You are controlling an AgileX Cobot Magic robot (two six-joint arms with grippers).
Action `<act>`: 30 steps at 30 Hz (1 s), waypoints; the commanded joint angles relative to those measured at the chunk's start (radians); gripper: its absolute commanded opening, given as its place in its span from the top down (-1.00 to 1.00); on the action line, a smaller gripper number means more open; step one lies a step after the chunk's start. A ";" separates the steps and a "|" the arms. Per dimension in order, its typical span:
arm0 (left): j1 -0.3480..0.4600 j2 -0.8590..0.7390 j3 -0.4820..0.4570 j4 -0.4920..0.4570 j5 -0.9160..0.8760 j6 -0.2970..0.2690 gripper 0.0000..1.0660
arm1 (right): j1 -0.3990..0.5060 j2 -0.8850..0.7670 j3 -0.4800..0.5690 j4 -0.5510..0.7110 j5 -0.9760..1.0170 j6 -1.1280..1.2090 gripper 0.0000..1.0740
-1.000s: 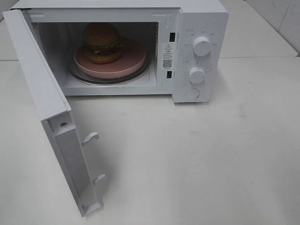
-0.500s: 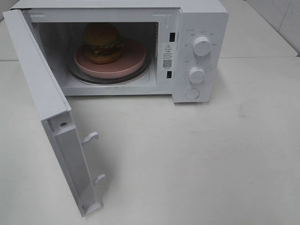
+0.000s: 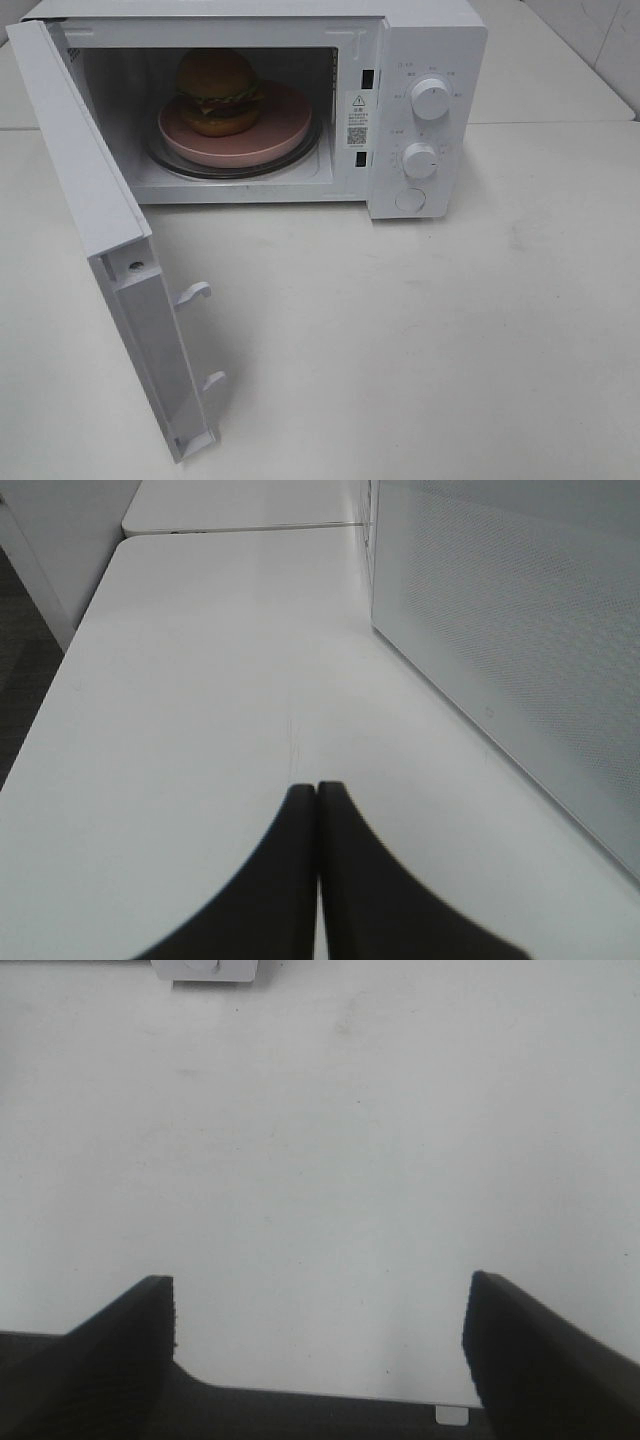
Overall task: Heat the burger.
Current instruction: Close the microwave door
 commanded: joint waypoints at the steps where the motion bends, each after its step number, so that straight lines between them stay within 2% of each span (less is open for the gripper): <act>1: 0.002 -0.026 0.002 0.000 -0.007 -0.001 1.00 | -0.029 -0.051 0.016 0.018 -0.006 0.004 -0.42; 5: 0.002 -0.026 0.002 0.000 -0.007 -0.001 1.00 | -0.050 -0.148 0.053 0.017 -0.048 0.004 -0.42; 11: 0.002 -0.026 0.002 0.000 -0.007 -0.001 1.00 | -0.050 -0.256 0.053 0.017 -0.046 0.004 -0.42; 30: 0.002 -0.022 0.002 0.000 -0.007 0.000 1.00 | -0.050 -0.263 0.053 0.017 -0.046 0.003 -0.42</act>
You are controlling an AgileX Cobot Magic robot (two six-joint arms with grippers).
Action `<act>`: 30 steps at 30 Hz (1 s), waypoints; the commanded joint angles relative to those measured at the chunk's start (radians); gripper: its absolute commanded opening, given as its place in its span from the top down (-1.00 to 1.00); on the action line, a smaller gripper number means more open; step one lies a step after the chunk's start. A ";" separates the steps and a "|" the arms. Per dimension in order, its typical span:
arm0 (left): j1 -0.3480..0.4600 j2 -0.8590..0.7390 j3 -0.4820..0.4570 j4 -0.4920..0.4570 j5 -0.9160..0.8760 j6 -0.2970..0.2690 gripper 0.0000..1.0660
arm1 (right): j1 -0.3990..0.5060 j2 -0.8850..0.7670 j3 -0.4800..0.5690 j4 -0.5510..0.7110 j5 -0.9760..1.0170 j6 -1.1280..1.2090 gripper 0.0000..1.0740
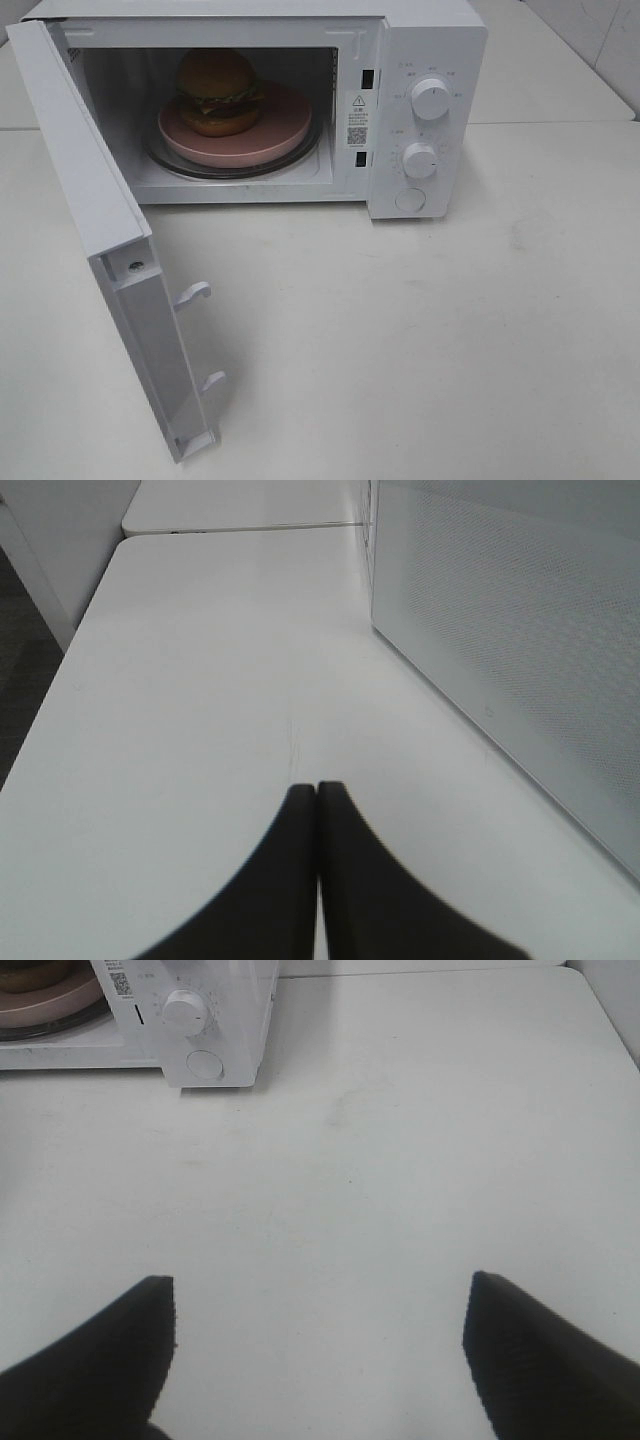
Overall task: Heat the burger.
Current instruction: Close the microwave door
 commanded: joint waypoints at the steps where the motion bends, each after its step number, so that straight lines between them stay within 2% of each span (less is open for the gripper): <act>1: 0.002 -0.022 0.002 0.000 -0.007 0.000 1.00 | -0.008 -0.027 0.002 0.004 -0.012 0.003 -0.42; 30: 0.002 -0.022 0.002 0.000 -0.007 0.000 1.00 | -0.008 -0.027 0.002 0.004 -0.012 0.004 -0.42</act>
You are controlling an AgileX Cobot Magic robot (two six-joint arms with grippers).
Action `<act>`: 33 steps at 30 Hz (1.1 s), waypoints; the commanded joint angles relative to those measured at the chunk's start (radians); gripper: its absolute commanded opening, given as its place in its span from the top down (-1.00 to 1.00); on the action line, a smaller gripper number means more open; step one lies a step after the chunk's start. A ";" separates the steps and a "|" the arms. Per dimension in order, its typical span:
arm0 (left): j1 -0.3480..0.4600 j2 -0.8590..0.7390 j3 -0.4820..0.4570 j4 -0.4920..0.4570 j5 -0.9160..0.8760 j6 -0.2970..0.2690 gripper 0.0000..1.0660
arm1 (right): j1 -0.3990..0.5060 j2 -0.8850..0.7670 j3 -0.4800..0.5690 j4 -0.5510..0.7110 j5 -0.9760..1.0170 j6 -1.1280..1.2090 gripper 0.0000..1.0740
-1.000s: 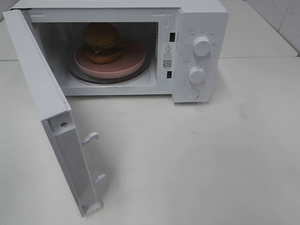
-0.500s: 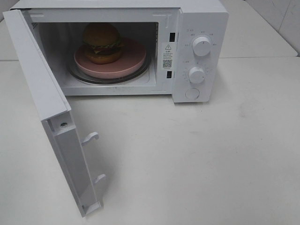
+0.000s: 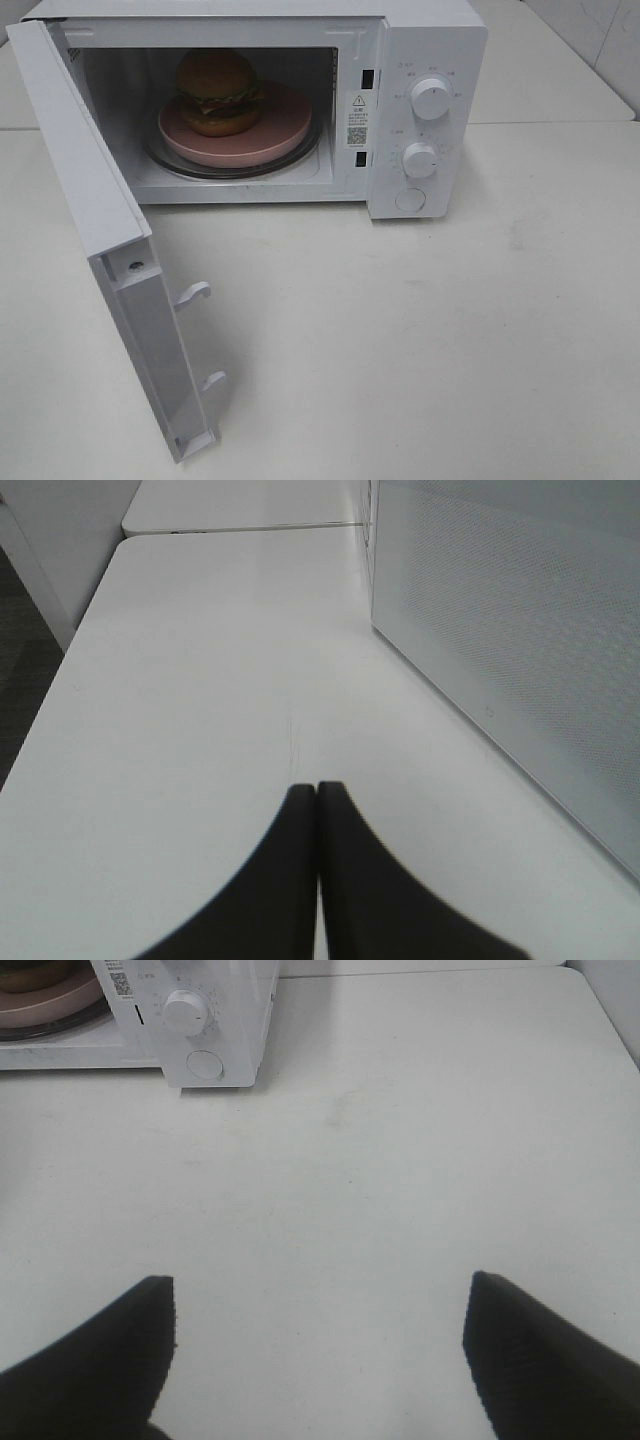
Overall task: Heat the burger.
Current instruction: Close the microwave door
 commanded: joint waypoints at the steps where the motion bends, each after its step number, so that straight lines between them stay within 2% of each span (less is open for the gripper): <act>1: 0.002 -0.022 0.002 -0.005 -0.007 0.000 1.00 | -0.008 -0.027 0.002 0.004 -0.012 0.004 -0.42; 12: 0.002 -0.022 0.002 -0.005 -0.007 0.000 0.99 | -0.008 -0.027 0.002 0.004 -0.012 0.004 -0.42; 15: 0.002 -0.022 0.002 -0.005 -0.007 0.001 0.89 | -0.008 -0.027 0.002 0.004 -0.012 0.004 -0.42; 16: 0.002 -0.022 0.001 -0.005 -0.008 0.001 0.78 | -0.008 -0.027 0.002 0.004 -0.012 0.004 -0.42; 17: 0.002 -0.022 0.001 -0.005 -0.008 0.003 0.41 | -0.008 -0.027 0.002 0.004 -0.012 0.004 -0.42; 18: 0.002 -0.022 0.001 -0.005 -0.008 0.003 0.41 | -0.008 -0.027 0.002 0.004 -0.012 0.004 -0.42; 19: 0.002 -0.022 -0.002 -0.005 -0.010 0.003 -0.11 | -0.008 -0.027 0.002 0.004 -0.012 0.004 -0.42; 20: 0.002 -0.022 -0.007 -0.005 -0.013 0.003 -0.47 | -0.008 -0.027 0.002 0.004 -0.012 0.004 -0.42; 21: 0.002 -0.022 -0.007 -0.005 -0.013 0.003 -0.47 | -0.008 -0.027 0.002 0.004 -0.012 0.004 -0.42; 22: 0.002 -0.020 -0.019 -0.005 -0.037 0.001 -0.97 | -0.008 -0.027 0.002 0.004 -0.012 0.004 -0.42; 33: 0.002 0.085 -0.047 0.010 -0.203 0.061 -0.95 | -0.008 -0.027 0.002 0.004 -0.012 0.004 -0.42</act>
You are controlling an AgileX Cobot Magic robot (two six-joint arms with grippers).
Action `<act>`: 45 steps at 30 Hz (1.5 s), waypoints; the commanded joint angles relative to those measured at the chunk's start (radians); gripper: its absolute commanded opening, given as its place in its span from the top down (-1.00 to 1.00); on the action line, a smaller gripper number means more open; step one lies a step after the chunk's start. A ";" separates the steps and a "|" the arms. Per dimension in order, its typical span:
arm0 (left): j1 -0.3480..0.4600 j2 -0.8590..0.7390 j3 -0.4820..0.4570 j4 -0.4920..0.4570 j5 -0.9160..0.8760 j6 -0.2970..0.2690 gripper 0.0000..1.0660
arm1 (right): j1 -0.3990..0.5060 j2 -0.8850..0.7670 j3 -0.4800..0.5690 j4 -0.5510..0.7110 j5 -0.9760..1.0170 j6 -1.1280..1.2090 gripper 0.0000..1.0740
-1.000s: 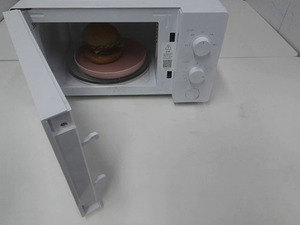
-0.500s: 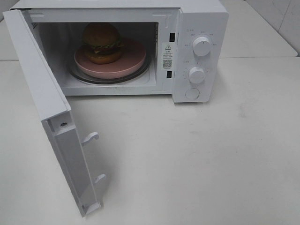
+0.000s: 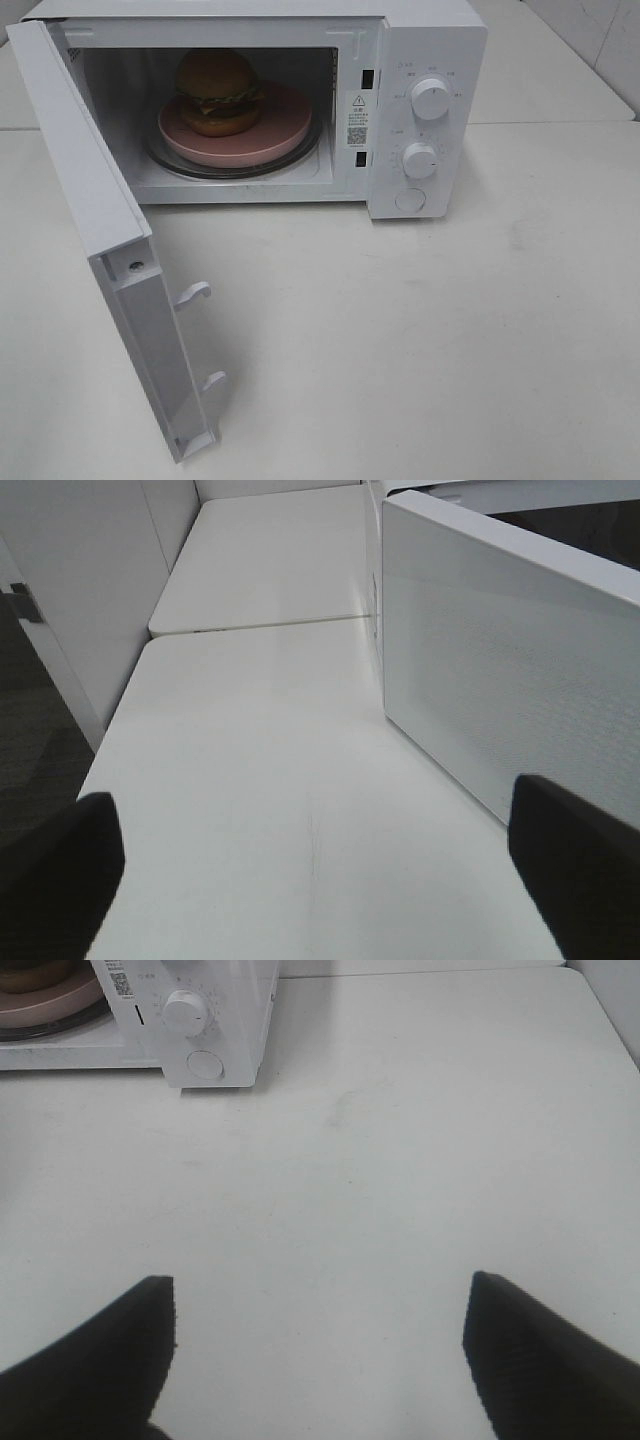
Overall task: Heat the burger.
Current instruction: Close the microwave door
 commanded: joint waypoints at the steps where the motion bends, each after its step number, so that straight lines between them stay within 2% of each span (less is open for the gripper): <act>1: 0.002 0.054 -0.007 0.003 -0.051 0.029 -0.95 | -0.008 -0.027 0.002 0.004 -0.012 0.004 -0.42; 2: 0.002 0.054 -0.007 0.003 -0.051 0.029 -0.95 | -0.008 -0.027 0.002 0.004 -0.012 0.004 -0.42; 4: 0.002 0.105 -0.007 0.003 -0.088 0.064 -0.95 | -0.008 -0.027 0.002 0.004 -0.012 0.004 -0.42; 8: 0.002 0.149 -0.007 0.004 -0.135 0.065 -0.94 | -0.008 -0.027 0.002 0.004 -0.012 0.004 -0.42; 11: 0.002 0.191 -0.006 0.004 -0.183 0.065 -0.88 | -0.008 -0.027 0.002 0.004 -0.012 0.004 -0.42; 12: 0.002 0.224 -0.006 0.004 -0.209 0.065 -0.76 | -0.008 -0.027 0.002 0.004 -0.012 0.004 -0.42; 13: 0.002 0.224 -0.006 0.004 -0.209 0.065 -0.76 | -0.008 -0.027 0.002 0.004 -0.012 0.004 -0.42; 15: 0.002 0.273 -0.006 0.004 -0.236 0.065 -0.44 | -0.008 -0.027 0.002 0.004 -0.012 0.004 -0.42; 16: 0.002 0.273 -0.006 0.004 -0.236 0.065 -0.44 | -0.008 -0.027 0.002 0.004 -0.012 0.004 -0.42; 17: 0.002 0.311 -0.006 0.003 -0.252 0.065 -0.17 | -0.008 -0.027 0.002 0.004 -0.012 0.004 -0.42; 18: 0.002 0.331 -0.006 0.003 -0.259 0.065 -0.06 | -0.008 -0.027 0.002 0.004 -0.012 0.004 -0.42; 19: 0.002 0.331 -0.006 0.003 -0.259 0.065 -0.06 | -0.008 -0.027 0.002 0.004 -0.012 0.004 -0.42; 20: 0.002 0.366 -0.006 0.001 -0.272 0.065 0.19 | -0.008 -0.027 0.002 0.004 -0.012 0.004 -0.42; 21: 0.002 0.386 -0.006 0.000 -0.280 0.065 0.33 | -0.008 -0.027 0.002 0.004 -0.012 0.004 -0.42; 22: 0.002 0.386 -0.006 0.000 -0.280 0.065 0.33 | -0.008 -0.027 0.002 0.004 -0.012 0.004 -0.42; 23: 0.002 0.423 -0.006 -0.004 -0.302 0.063 0.65 | -0.008 -0.027 0.002 0.004 -0.012 0.004 -0.42; 24: 0.002 0.442 -0.006 -0.012 -0.312 0.062 0.84 | -0.008 -0.027 0.002 0.004 -0.012 0.004 -0.42; 25: 0.002 0.442 -0.006 -0.012 -0.312 0.062 0.84 | -0.008 -0.027 0.002 0.004 -0.012 0.004 -0.42; 26: 0.002 0.478 -0.006 -0.012 -0.336 0.063 1.00 | -0.008 -0.027 0.002 0.004 -0.012 0.004 -0.42; 33: 0.002 0.581 -0.005 -0.041 -0.463 0.065 1.00 | -0.008 -0.027 0.002 0.004 -0.012 0.004 -0.42; 35: 0.001 0.648 -0.005 -0.061 -0.583 0.066 1.00 | -0.008 -0.027 0.002 0.004 -0.012 0.004 -0.42; 37: 0.001 0.667 -0.001 -0.061 -0.620 0.066 1.00 | -0.008 -0.027 0.002 0.004 -0.012 0.004 -0.42; 38: 0.000 0.699 0.014 -0.061 -0.706 0.075 1.00 | -0.008 -0.027 0.002 0.004 -0.012 0.004 -0.42; 40: 0.000 0.713 0.026 -0.061 -0.751 0.086 1.00 | -0.008 -0.027 0.002 0.004 -0.012 0.004 -0.42; 41: 0.000 0.745 0.063 -0.061 -0.848 0.097 1.00 | -0.008 -0.027 0.002 0.004 -0.012 0.004 -0.42; 45: 0.000 0.789 0.116 -0.061 -0.983 0.098 1.00 | -0.008 -0.027 0.002 0.004 -0.012 0.004 -0.42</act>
